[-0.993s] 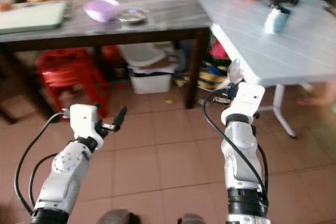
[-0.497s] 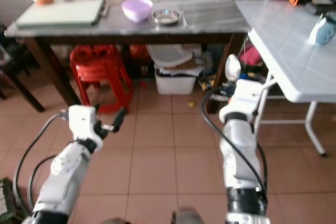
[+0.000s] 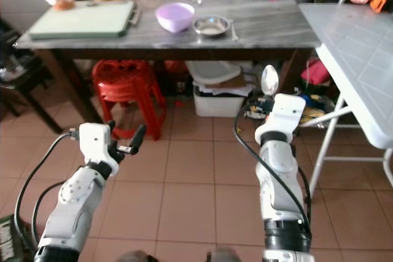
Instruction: Setting the table
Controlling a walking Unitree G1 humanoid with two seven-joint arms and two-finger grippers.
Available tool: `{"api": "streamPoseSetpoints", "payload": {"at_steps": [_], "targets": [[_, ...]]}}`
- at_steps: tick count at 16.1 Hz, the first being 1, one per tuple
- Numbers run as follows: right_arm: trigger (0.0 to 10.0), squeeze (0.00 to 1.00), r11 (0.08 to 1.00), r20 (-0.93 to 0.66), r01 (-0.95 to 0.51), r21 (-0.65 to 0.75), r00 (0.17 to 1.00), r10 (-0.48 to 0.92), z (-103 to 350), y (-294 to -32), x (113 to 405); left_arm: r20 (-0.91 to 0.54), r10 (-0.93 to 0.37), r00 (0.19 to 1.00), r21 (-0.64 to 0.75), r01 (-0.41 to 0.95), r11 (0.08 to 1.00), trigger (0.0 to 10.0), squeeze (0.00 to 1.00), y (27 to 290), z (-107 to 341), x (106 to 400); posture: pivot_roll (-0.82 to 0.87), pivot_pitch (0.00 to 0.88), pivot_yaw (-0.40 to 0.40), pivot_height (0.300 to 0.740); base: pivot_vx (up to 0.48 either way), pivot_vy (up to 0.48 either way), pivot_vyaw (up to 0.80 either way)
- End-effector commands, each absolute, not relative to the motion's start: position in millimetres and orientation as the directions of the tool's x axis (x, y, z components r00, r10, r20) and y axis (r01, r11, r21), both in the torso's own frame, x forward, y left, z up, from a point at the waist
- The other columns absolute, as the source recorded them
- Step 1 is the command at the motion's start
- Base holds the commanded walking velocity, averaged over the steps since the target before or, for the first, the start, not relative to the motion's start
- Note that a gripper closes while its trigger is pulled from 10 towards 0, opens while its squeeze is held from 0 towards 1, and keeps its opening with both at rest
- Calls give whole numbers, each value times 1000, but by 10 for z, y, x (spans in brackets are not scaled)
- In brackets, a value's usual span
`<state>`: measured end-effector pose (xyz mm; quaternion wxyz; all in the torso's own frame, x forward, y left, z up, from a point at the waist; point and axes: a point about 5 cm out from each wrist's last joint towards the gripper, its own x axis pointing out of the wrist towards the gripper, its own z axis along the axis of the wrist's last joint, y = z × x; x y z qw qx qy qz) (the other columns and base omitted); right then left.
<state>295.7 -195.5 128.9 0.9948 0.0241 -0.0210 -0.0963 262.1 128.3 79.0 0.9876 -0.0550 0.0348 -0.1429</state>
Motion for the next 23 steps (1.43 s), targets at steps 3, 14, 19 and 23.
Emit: {"api": "streamPoseSetpoints", "payload": {"at_steps": [3, 14, 19, 23], "targets": [[10000, 0, 977, 59, 206, 49, 976, -209, 1345, -2022, 2961, -43, -304, 952, -118, 297, 948, 10000, 0, 1217, 809, 2633, -45, 0, 28, 740, 282, 0, 0], [10000, 0, 975, 68, 217, 47, 973, -220, 1370, -2055, 2975, -43, -302, 952, -117, 295, 948, 10000, 0, 1214, 806, 2649, -48, 0, 30, 740, 258, 0, 0], [10000, 0, 974, 73, 220, 47, 972, -223, 1375, -2057, 2982, -29, -311, 950, -119, 305, 945, 10000, 0, 1206, 821, 2649, -47, 0, 32, 740, 347, 0, 0], [10000, 0, 974, 71, 222, 48, 972, -225, 1371, -2060, 2975, -31, -312, 950, -121, 306, 944, 10000, 0, 1205, 817, 2642, -48, 0, 31, 740, 400, 0, 0]]}}
